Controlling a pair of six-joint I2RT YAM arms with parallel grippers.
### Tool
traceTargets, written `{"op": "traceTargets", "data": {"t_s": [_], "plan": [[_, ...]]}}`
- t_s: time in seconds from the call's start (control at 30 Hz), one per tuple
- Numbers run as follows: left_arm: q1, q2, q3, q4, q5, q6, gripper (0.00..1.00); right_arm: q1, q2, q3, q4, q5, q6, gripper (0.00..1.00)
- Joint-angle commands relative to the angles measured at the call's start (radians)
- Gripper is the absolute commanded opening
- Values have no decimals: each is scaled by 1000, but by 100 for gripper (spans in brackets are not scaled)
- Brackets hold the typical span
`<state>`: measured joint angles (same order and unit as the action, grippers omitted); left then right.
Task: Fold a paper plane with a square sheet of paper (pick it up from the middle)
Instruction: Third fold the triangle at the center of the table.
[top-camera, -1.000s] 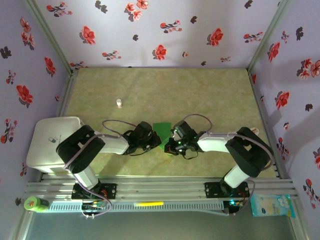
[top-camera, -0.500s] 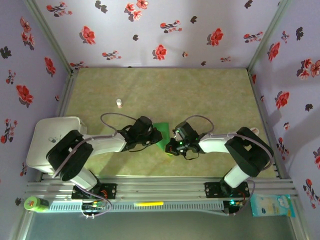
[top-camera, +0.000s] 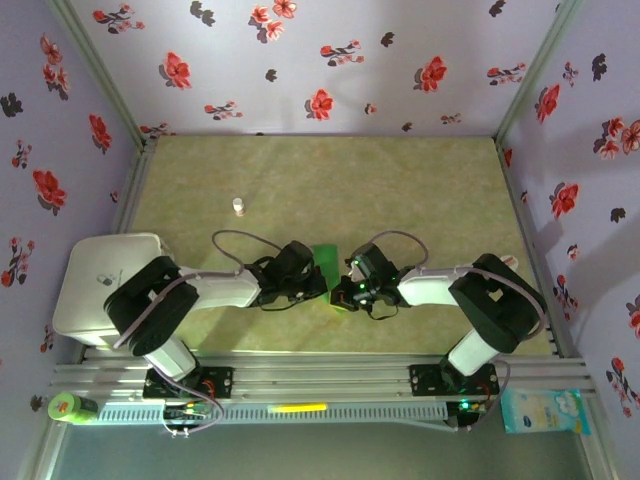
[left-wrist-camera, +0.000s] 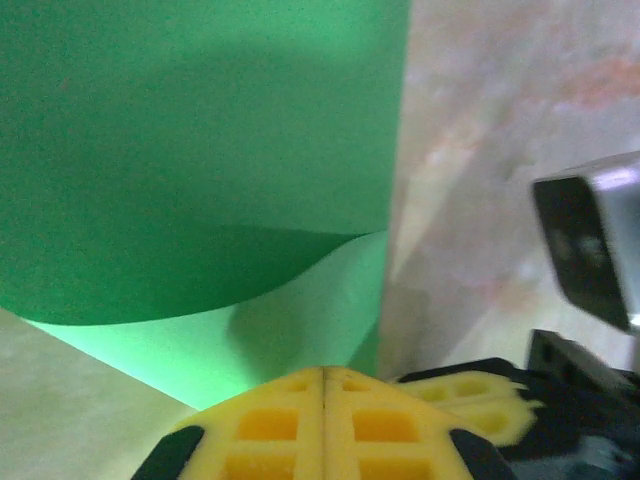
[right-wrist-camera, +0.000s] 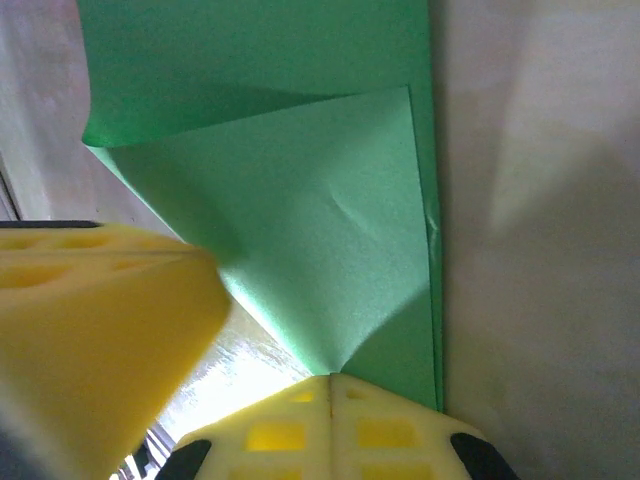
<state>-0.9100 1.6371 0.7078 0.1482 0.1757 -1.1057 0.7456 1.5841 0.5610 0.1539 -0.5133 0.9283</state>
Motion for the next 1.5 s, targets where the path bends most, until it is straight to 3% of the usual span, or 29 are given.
{"op": "traceTargets", "data": {"t_s": [0.0, 0.23, 0.63, 0.77, 1.27, 1.47], "plan": [[-8, 44, 18, 7, -8, -16, 0, -10, 17, -22, -11, 7, 13, 2], [5, 57, -23, -32, -101, -39, 0, -11, 14, -42, -13, 15, 11, 1], [37, 64, -49, 11, -53, -13, 0, -11, -61, -44, 76, -14, 82, 2], [37, 66, -54, 14, -51, -14, 0, -15, -99, -7, 14, 28, 64, 3], [40, 46, -52, 17, -50, 2, 0, -18, 43, -78, 64, 50, 77, 0], [94, 26, -61, 16, -50, 29, 0, -19, 30, -129, 70, 55, 79, 0]]}}
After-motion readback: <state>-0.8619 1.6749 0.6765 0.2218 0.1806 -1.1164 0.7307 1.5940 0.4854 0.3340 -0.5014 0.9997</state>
